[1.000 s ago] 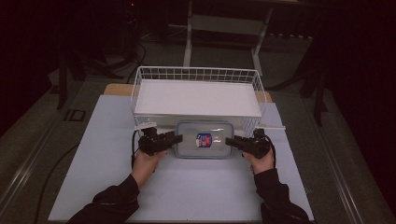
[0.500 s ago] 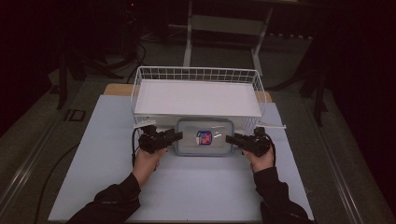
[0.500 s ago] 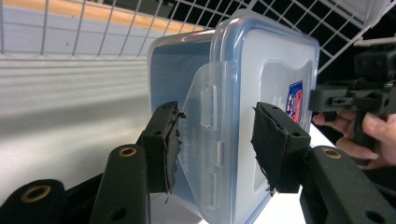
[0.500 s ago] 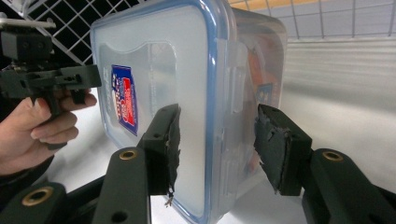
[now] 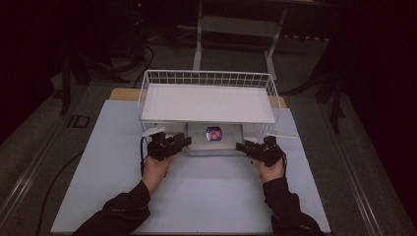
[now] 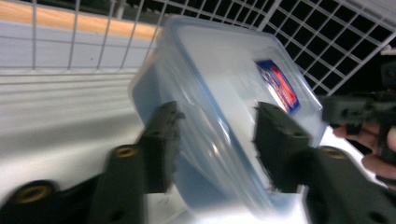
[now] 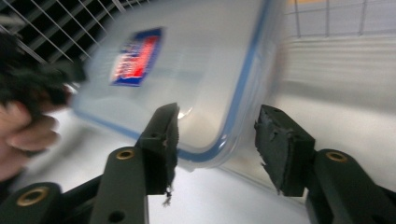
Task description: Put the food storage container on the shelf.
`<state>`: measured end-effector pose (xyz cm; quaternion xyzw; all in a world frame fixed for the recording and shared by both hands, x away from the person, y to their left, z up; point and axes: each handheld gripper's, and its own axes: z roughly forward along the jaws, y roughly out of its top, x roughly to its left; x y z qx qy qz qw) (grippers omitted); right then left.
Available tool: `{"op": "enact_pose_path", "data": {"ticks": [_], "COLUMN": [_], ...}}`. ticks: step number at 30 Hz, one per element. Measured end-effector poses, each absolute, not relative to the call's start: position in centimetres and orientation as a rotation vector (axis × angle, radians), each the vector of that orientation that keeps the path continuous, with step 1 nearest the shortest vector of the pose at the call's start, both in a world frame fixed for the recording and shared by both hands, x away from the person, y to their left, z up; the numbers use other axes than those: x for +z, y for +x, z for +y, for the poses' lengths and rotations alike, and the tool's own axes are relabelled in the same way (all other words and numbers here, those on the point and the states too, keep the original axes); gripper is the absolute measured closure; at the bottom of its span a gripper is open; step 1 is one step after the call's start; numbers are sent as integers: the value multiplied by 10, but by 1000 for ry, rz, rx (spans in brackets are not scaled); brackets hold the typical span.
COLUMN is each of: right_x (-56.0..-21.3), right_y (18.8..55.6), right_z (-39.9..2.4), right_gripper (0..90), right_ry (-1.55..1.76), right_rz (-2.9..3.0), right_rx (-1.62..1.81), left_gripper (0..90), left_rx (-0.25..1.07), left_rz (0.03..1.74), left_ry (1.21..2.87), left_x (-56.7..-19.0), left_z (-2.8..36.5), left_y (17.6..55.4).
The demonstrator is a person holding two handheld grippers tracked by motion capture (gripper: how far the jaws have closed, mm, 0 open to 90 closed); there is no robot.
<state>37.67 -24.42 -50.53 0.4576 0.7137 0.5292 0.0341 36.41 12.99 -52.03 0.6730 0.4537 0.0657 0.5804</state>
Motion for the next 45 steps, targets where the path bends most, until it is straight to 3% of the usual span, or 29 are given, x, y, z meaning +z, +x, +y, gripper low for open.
{"op": "enact_pose_path", "data": {"ticks": [9,15,25,32,34,36,41,45], "right_x": [-500,-493,-476,-480,-484,-487,-493,-500], "right_y": [376,367,338,325,323,321,321,325], "right_z": [-241,-238,-221,-206,-201,-196,-185,-177], "right_gripper": [485,430,407,435,466,532,650,898], "right_ry": [1417,1380,1259,1225,1213,1190,1160,1174], "right_rz": [2157,2142,2169,2219,2239,2254,2283,2302], "right_rx": [1577,1555,1542,1532,1507,1475,1429,1388], "left_gripper": [463,403,347,140,105,5,0,0], "left_rx": [149,158,127,130,120,116,137,157], "left_rz": [1092,1091,1004,924,906,897,889,890], "left_ry": [1572,1600,1661,1687,1685,1708,1726,1727], "left_x": [-521,-518,-503,-494,-493,-492,-495,-501], "left_z": [125,126,138,141,144,146,154,158], "left_y": [366,361,329,302,296,291,281,276]}}
